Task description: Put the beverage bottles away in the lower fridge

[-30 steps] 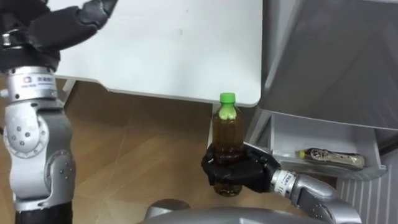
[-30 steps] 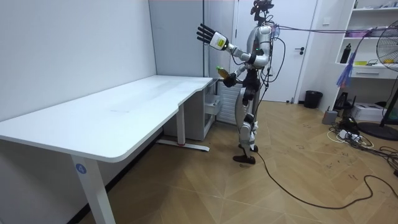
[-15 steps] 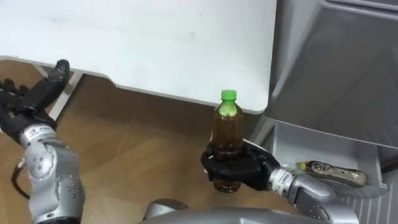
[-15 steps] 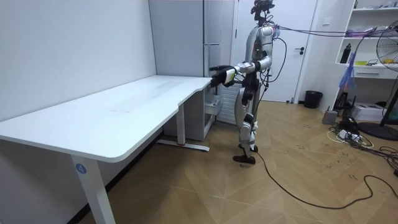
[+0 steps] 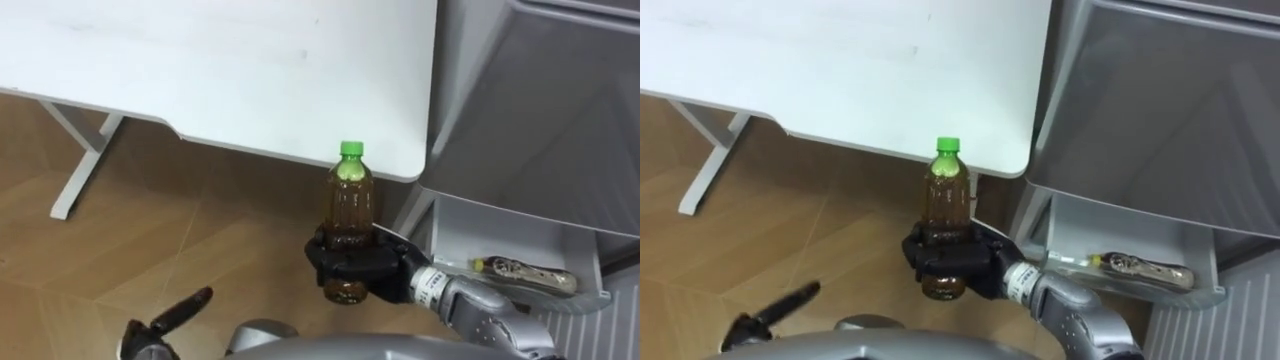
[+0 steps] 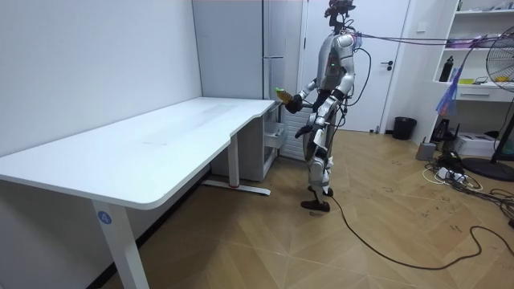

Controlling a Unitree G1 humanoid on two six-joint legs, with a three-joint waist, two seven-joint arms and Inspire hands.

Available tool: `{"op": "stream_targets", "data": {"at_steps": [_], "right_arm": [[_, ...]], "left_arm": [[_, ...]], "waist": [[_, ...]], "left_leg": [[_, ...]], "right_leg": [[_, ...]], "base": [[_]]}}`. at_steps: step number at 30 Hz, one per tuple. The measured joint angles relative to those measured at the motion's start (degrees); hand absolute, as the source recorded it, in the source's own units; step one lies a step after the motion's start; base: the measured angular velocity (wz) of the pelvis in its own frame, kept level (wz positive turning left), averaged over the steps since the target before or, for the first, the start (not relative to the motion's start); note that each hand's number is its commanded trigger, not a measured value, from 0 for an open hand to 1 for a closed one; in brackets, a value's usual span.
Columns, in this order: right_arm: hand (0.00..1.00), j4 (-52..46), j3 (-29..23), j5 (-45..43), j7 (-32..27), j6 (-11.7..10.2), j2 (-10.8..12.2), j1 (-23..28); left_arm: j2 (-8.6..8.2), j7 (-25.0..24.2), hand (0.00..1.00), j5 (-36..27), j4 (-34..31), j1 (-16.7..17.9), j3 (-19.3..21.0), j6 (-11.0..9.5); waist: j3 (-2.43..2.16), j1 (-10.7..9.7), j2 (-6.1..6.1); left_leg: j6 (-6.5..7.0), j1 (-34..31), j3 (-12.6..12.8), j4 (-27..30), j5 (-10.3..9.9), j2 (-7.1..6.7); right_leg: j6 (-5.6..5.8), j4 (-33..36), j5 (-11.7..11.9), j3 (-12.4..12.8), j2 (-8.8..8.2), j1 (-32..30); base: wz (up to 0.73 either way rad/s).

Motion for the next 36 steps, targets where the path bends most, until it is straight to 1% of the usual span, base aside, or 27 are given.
{"op": "stream_targets", "data": {"at_steps": [1, 2, 3, 4, 5, 6, 7, 8, 9, 11, 13, 14, 16, 19, 22, 23, 25, 28, 31, 33, 34, 36], "right_arm": [[1.00, 0.0, -0.3, -0.1, 0.0, 0.3, 0.0, 0.0], [1.00, 0.0, -0.3, -0.1, 0.0, 0.6, -0.1, 0.0], [1.00, 0.0, -0.3, -0.1, 0.0, 0.8, 0.1, 0.0], [1.00, 0.0, -0.3, -0.1, 0.0, 0.9, 0.1, 0.0], [1.00, 0.2, -0.5, -0.1, 0.0, 0.9, -0.2, 0.0], [1.00, 0.2, -0.5, -0.1, 0.0, 1.0, -0.4, 0.0], [1.00, 0.2, -0.6, 0.0, 0.2, 1.2, -0.8, 0.0], [1.00, 0.1, -0.6, 0.3, 0.2, 1.3, -1.0, 0.0], [1.00, 0.2, -0.6, 0.5, 0.2, 1.4, -1.2, 0.0], [1.00, 0.2, -0.4, 0.4, 0.2, 1.6, -1.5, 0.0], [1.00, 0.4, -0.5, 0.5, 0.2, 1.6, -1.9, 0.0], [1.00, 0.7, -0.6, 0.5, 0.2, 1.6, -2.0, 0.0], [1.00, 1.3, -0.6, 0.5, 0.2, 1.7, -2.3, 0.0], [1.00, 2.3, -1.1, 0.7, -0.2, 2.0, -2.5, 0.0], [1.00, 2.9, -3.4, 0.7, -1.3, 2.4, -2.0, 0.0], [1.00, 3.2, -4.4, 0.7, -1.3, 2.6, -1.9, 0.0], [1.00, 5.4, -5.6, 2.6, -1.9, 2.6, -1.8, 0.0], [1.00, 9.7, -7.6, 5.0, -5.4, 2.6, -1.3, 0.0], [1.00, 11.1, -7.9, 7.5, -8.5, 2.6, -1.9, 0.5], [1.00, 11.8, -8.0, 9.8, -10.1, 2.6, -1.8, 0.5], [1.00, 11.8, -8.4, 11.6, -11.5, 2.6, -1.5, 0.5], [1.00, 11.8, -9.1, 16.0, -13.6, 2.6, -0.7, 0.5]], "left_arm": [[0.16, -1.2, 0.00, 2.6, 2.3, 0.5, 0.1, 1.0], [0.37, -2.6, 0.00, 6.7, 5.0, 0.8, 0.2, 1.8], [0.52, -3.2, 0.00, 8.7, 6.6, 0.7, 0.3, 2.2], [0.98, -4.5, 0.00, 13.2, 9.1, 0.6, 0.5, 3.1], [1.50, -5.9, 0.00, 19.0, 10.9, 0.6, 0.6, 4.2], [1.76, -6.7, 0.00, 22.0, 12.0, 0.6, 0.4, 4.5], [2.16, -8.1, 0.00, 27.8, 13.9, 0.4, -0.6, 5.6], [2.45, -9.1, 0.00, 31.6, 15.8, -0.2, -2.6, 6.8], [2.49, -9.8, 0.00, 33.0, 16.7, -0.6, -3.5, 7.6], [2.12, -12.1, 0.00, 36.7, 18.9, -1.9, -5.6, 9.8], [1.62, -13.4, 0.00, 39.0, 19.0, -2.3, -5.6, 11.0], [1.29, -13.8, 0.00, 40.0, 19.0, -2.7, -5.5, 11.4], [0.88, -14.3, 0.00, 41.3, 18.8, -2.8, -5.4, 11.6], [0.55, -15.1, 0.00, 43.8, 18.9, -3.3, -5.4, 12.6], [0.20, -15.5, 0.00, 45.0, 18.8, -3.2, -5.2, 13.6], [-0.06, -15.6, 0.00, 45.8, 18.8, -3.2, -5.2, 14.2], [-0.38, -15.6, 0.00, 46.2, 18.8, -3.1, -5.1, 14.5], [-0.69, -15.5, 0.00, 46.2, 18.8, -2.8, -4.9, 14.6], [-1.12, -15.7, 0.00, 46.5, 18.8, -2.7, -4.3, 15.1], [-1.12, -16.0, 0.00, 46.5, 18.8, -2.8, -4.3, 15.2], [-1.14, -16.1, 0.00, 46.5, 18.8, -2.8, -4.3, 15.2], [-1.12, -16.3, 0.00, 46.5, 18.8, -2.8, -4.3, 15.5]], "waist": [[0.00, -0.2, -0.15], [0.00, -0.4, -0.21], [-0.01, -0.4, -0.22], [0.01, -0.4, -0.31], [0.02, -0.7, -0.43], [0.01, -1.0, -0.46], [0.00, -2.1, -0.44], [0.01, -3.2, -0.39], [0.01, -3.7, -0.30], [-0.11, -5.3, -0.07], [-0.19, -6.2, 0.05], [-0.24, -6.3, 0.10], [-0.30, -6.3, 0.21], [-0.38, -6.8, 0.11], [-0.38, -8.0, 0.15], [-0.40, -8.2, 0.25], [-0.45, -8.2, 0.35], [-0.49, -8.2, 0.44], [-0.51, -8.3, 0.73], [-0.49, -8.8, 0.86], [-0.53, -9.5, 0.76], [-0.59, -9.9, 0.76]], "left_leg": [[-0.01, -0.4, 0.2, 0.0, 0.0, -0.01], [-0.01, -0.5, 0.3, 0.0, 0.0, -0.04], [0.01, -0.5, 0.2, 0.0, 0.0, -0.04], [0.02, -0.5, 0.2, 0.0, 0.0, -0.04], [0.05, -0.6, 0.0, 0.1, 0.0, -0.06], [0.07, -0.8, 0.0, 0.2, -0.1, -0.07], [0.13, -1.3, -0.2, 0.5, -0.1, -0.16], [0.14, -1.7, -0.4, 0.7, -0.1, -0.28], [0.15, -1.8, -0.5, 0.9, -0.1, -0.29], [0.14, -2.2, -0.5, 1.1, -0.1, -0.28], [0.12, -2.1, -0.4, 1.1, -0.1, -0.17], [0.12, -1.9, -0.1, 1.1, -0.1, -0.12], [0.06, -1.4, 0.3, 0.8, -0.2, -0.06], [0.03, -1.3, 0.4, 0.9, -0.2, -0.11], [0.01, -1.5, 0.2, 1.2, -0.2, -0.08], [0.00, -1.5, 0.2, 1.3, -0.2, -0.07], [0.01, -1.3, 0.3, 1.2, -0.2, -0.04], [0.03, -1.2, 0.7, 1.3, -0.2, 0.01], [0.04, -1.1, 1.2, 1.2, -0.2, 0.08], [0.03, -0.9, 1.3, 1.1, -0.2, 0.07], [0.03, -0.8, 1.3, 1.1, -0.2, 0.01], [0.03, -0.7, 1.4, 1.1, -0.2, -0.02]], "right_leg": [[-0.08, 0.0, 0.0, 0.0, 0.01, -0.2], [-0.11, 0.0, 0.1, -0.1, -0.02, -0.2], [-0.11, 0.0, 0.1, -0.1, -0.04, -0.2], [-0.11, 0.0, 0.1, -0.1, -0.05, -0.2], [-0.11, -0.1, 0.1, -0.2, -0.06, -0.2], [-0.11, -0.1, 0.1, -0.3, -0.06, -0.2], [-0.11, -0.3, 0.1, -0.2, -0.10, -0.2], [-0.10, -0.6, 0.1, -0.2, -0.12, -0.3], [-0.10, -0.6, 0.1, -0.2, -0.11, -0.3], [-0.10, -0.6, 0.1, -0.2, -0.05, -0.5], [-0.11, -0.6, 0.1, 0.0, 0.01, -0.5], [-0.11, -0.6, 0.1, 0.3, 0.07, -0.4], [-0.13, -0.6, 0.1, 1.5, 0.22, -0.2], [-0.19, -0.6, 0.1, 1.5, 0.27, -0.1], [-0.21, -0.6, 0.1, 1.6, 0.30, -0.1], [-0.21, -0.6, 0.1, 1.8, 0.31, -0.1], [-0.21, -0.5, 0.1, 2.9, 0.35, 0.0], [-0.23, -0.5, 0.2, 3.2, 0.35, -0.1], [-0.25, -0.5, 0.2, 4.3, 0.45, -0.2], [-0.28, -0.5, 0.2, 4.5, 0.49, -0.1], [-0.29, -0.5, 0.2, 4.4, 0.49, 0.0], [-0.30, -0.5, 0.2, 4.4, 0.51, 0.1]], "base": [[-0.03], [0.00], [0.00], [0.03], [0.07], [0.15], [0.20], [0.17], [0.08], [0.00], [-0.02], [-0.08], [-0.14], [-0.03], [0.01], [0.00], [-0.04], [-0.06], [-0.09], [-0.03], [0.00], [-0.04]]}}
